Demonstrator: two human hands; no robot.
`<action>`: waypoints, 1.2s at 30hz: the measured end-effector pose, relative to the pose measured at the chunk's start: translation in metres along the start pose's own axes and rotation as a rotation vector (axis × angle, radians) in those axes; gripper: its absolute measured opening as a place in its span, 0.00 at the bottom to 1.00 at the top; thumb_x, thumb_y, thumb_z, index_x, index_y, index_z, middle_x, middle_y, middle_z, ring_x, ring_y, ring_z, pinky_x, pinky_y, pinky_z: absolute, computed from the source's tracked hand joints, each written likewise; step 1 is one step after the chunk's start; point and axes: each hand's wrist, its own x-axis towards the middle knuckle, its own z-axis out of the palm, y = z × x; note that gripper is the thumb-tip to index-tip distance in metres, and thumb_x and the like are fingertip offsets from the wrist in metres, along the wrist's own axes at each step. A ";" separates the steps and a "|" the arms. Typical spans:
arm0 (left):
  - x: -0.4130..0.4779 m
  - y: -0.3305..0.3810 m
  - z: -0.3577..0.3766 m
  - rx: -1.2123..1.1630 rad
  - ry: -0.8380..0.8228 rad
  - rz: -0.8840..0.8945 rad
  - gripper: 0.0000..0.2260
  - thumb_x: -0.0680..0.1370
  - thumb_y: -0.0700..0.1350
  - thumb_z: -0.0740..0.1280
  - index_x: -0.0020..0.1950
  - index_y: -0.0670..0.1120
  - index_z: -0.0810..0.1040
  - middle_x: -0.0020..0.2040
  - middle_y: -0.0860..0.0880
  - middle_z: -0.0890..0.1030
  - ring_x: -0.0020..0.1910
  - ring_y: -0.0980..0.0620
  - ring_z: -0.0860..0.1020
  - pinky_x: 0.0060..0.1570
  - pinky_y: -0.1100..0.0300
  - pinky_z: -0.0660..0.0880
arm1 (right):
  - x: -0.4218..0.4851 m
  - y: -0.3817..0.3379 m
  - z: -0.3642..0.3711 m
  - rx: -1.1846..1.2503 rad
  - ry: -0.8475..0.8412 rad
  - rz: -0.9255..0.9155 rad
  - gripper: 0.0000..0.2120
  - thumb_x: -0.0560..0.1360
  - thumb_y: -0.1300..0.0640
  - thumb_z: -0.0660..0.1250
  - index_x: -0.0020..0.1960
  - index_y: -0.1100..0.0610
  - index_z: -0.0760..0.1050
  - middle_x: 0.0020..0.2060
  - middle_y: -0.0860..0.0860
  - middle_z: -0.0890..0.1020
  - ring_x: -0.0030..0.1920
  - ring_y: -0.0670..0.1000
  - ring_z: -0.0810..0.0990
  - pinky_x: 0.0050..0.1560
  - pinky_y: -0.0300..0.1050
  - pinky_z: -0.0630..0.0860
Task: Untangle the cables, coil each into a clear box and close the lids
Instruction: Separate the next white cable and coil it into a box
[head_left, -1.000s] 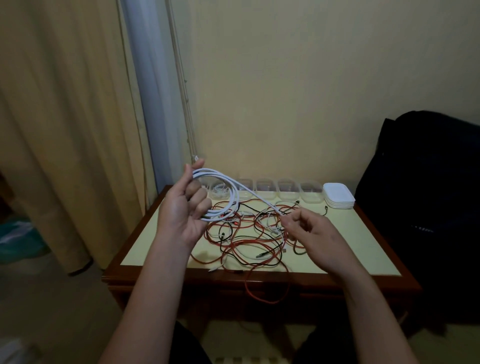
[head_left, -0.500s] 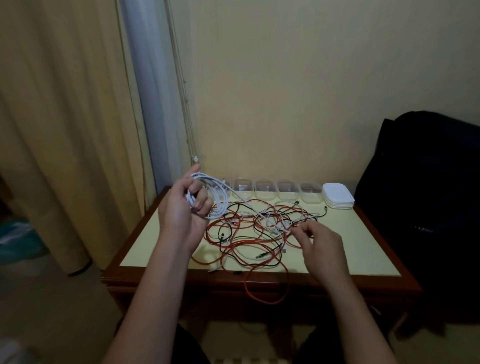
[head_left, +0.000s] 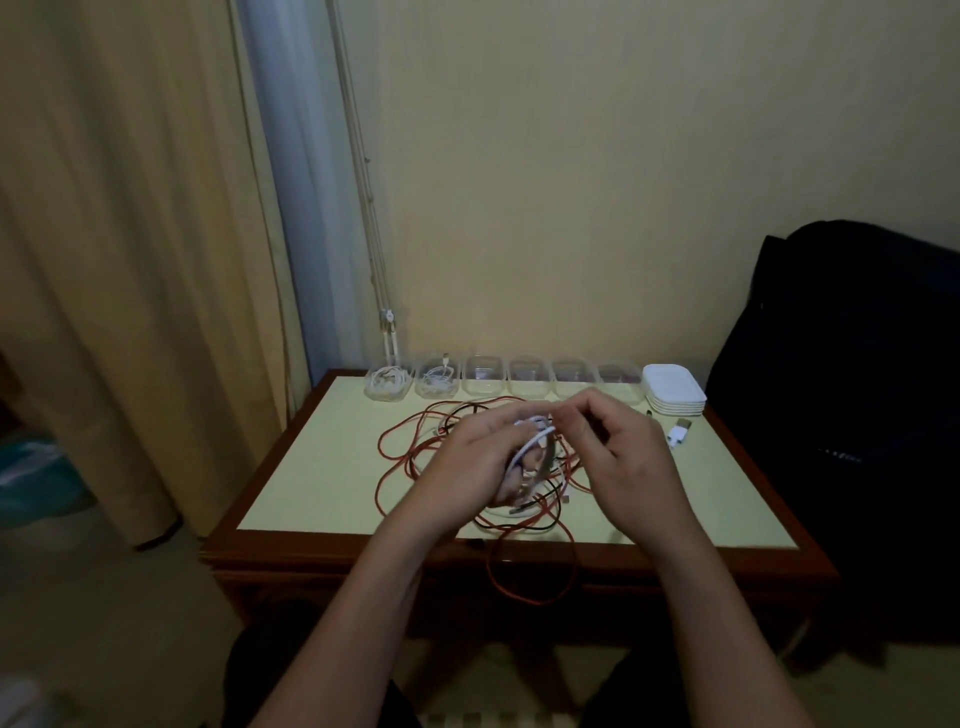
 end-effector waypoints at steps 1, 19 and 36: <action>0.001 0.001 0.001 -0.100 -0.021 -0.030 0.13 0.84 0.40 0.58 0.63 0.44 0.79 0.30 0.49 0.68 0.22 0.56 0.59 0.22 0.65 0.56 | 0.001 0.000 0.001 0.020 0.023 0.008 0.11 0.78 0.43 0.64 0.43 0.49 0.78 0.31 0.43 0.78 0.31 0.43 0.72 0.32 0.36 0.66; 0.006 -0.003 -0.005 -0.495 0.027 -0.053 0.12 0.80 0.42 0.65 0.60 0.39 0.81 0.26 0.54 0.56 0.19 0.61 0.54 0.17 0.68 0.50 | -0.001 -0.002 0.009 0.109 0.062 0.088 0.12 0.83 0.48 0.62 0.47 0.49 0.82 0.33 0.55 0.80 0.35 0.56 0.77 0.35 0.49 0.72; 0.005 0.004 -0.011 -0.862 -0.068 -0.224 0.10 0.76 0.41 0.63 0.48 0.40 0.84 0.23 0.55 0.56 0.21 0.58 0.48 0.16 0.68 0.46 | -0.007 0.003 0.004 -0.030 0.305 0.152 0.05 0.78 0.66 0.71 0.51 0.59 0.83 0.37 0.41 0.84 0.36 0.34 0.82 0.38 0.23 0.72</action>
